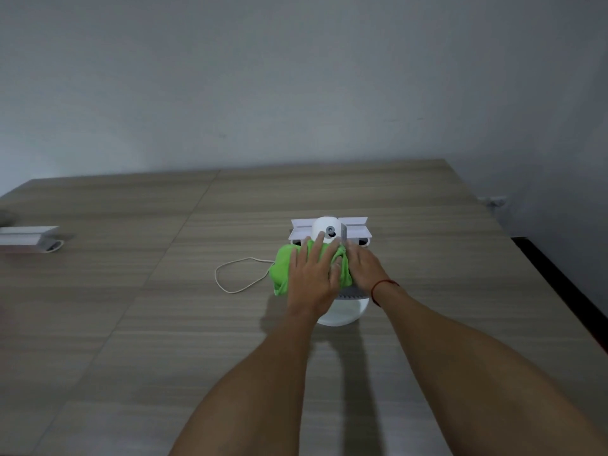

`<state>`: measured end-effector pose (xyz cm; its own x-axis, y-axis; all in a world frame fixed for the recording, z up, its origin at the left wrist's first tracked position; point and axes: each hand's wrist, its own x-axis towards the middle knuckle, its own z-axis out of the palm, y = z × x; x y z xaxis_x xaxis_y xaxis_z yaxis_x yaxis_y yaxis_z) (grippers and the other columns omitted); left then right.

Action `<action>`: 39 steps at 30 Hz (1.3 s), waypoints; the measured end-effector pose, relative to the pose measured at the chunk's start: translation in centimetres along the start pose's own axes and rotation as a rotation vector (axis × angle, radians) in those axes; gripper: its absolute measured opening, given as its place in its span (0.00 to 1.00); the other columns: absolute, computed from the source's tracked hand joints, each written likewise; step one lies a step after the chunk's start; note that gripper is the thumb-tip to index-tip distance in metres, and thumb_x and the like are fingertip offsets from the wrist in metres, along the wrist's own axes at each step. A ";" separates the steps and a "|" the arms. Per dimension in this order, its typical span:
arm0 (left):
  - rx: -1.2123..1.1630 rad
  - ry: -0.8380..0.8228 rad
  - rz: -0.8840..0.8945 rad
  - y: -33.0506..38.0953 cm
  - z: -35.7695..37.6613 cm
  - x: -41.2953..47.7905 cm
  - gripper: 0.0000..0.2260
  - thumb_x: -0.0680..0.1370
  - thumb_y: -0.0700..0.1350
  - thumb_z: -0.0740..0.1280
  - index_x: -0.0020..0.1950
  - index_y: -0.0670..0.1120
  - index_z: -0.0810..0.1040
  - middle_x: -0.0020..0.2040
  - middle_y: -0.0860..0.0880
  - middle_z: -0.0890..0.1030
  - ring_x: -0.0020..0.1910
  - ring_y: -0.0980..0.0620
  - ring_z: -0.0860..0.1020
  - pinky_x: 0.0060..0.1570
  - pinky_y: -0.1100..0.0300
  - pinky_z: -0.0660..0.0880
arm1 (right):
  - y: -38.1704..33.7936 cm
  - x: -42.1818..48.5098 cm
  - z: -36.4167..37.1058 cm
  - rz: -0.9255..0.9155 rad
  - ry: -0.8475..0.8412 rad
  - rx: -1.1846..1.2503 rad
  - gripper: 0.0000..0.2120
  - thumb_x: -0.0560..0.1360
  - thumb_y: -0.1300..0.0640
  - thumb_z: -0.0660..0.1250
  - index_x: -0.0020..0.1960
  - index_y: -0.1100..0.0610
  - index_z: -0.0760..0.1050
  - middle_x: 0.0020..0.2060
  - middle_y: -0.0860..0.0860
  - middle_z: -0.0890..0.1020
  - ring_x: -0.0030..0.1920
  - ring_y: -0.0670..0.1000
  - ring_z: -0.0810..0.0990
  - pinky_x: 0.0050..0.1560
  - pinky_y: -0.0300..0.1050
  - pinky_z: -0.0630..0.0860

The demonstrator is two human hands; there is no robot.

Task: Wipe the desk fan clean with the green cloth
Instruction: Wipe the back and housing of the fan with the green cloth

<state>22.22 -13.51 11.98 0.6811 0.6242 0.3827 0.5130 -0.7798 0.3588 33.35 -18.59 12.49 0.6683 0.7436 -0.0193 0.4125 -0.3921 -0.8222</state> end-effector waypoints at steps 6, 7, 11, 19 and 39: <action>-0.456 -0.061 -0.214 -0.8 -2.8 0.9 0.34 0.73 0.56 0.47 0.77 0.44 0.59 0.79 0.41 0.57 0.79 0.46 0.54 0.77 0.54 0.50 | -1.2 -0.9 -0.4 0.074 0.050 0.090 0.27 0.81 0.44 0.46 0.47 0.60 0.77 0.53 0.60 0.82 0.53 0.58 0.78 0.59 0.52 0.72; -0.481 -0.068 -0.253 -1.0 -3.2 1.0 0.34 0.72 0.54 0.50 0.76 0.41 0.60 0.78 0.39 0.58 0.78 0.45 0.56 0.75 0.57 0.51 | -1.6 -1.0 -0.8 0.087 0.059 0.107 0.27 0.82 0.45 0.47 0.48 0.63 0.78 0.53 0.61 0.81 0.52 0.58 0.77 0.56 0.49 0.71; -0.428 -0.087 -0.372 -1.8 -4.5 1.0 0.29 0.72 0.48 0.65 0.70 0.38 0.68 0.68 0.37 0.72 0.68 0.39 0.70 0.69 0.51 0.66 | -2.2 -0.8 -2.2 0.111 0.035 0.128 0.24 0.82 0.48 0.51 0.57 0.63 0.79 0.57 0.61 0.80 0.58 0.59 0.77 0.55 0.46 0.69; -0.343 -0.090 -0.296 -2.7 -6.6 2.2 0.19 0.68 0.42 0.73 0.58 0.40 0.81 0.53 0.42 0.83 0.52 0.45 0.79 0.54 0.55 0.74 | -3.4 -1.5 -2.8 0.062 -0.081 0.198 0.14 0.72 0.50 0.71 0.51 0.59 0.83 0.46 0.52 0.84 0.49 0.51 0.82 0.53 0.46 0.78; -0.312 0.015 -0.186 -4.7 -21.0 4.8 0.13 0.73 0.32 0.63 0.54 0.39 0.83 0.50 0.41 0.83 0.48 0.49 0.78 0.47 0.62 0.71 | -16.7 -1.4 -2.2 -0.200 -0.270 -0.161 0.12 0.74 0.58 0.67 0.55 0.61 0.79 0.45 0.57 0.79 0.45 0.54 0.76 0.47 0.46 0.74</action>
<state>12.03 -5.83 30.01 0.5825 0.7561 0.2982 0.4413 -0.6023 0.6652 26.91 -14.25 27.44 0.3861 0.9218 -0.0347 0.6251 -0.2891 -0.7251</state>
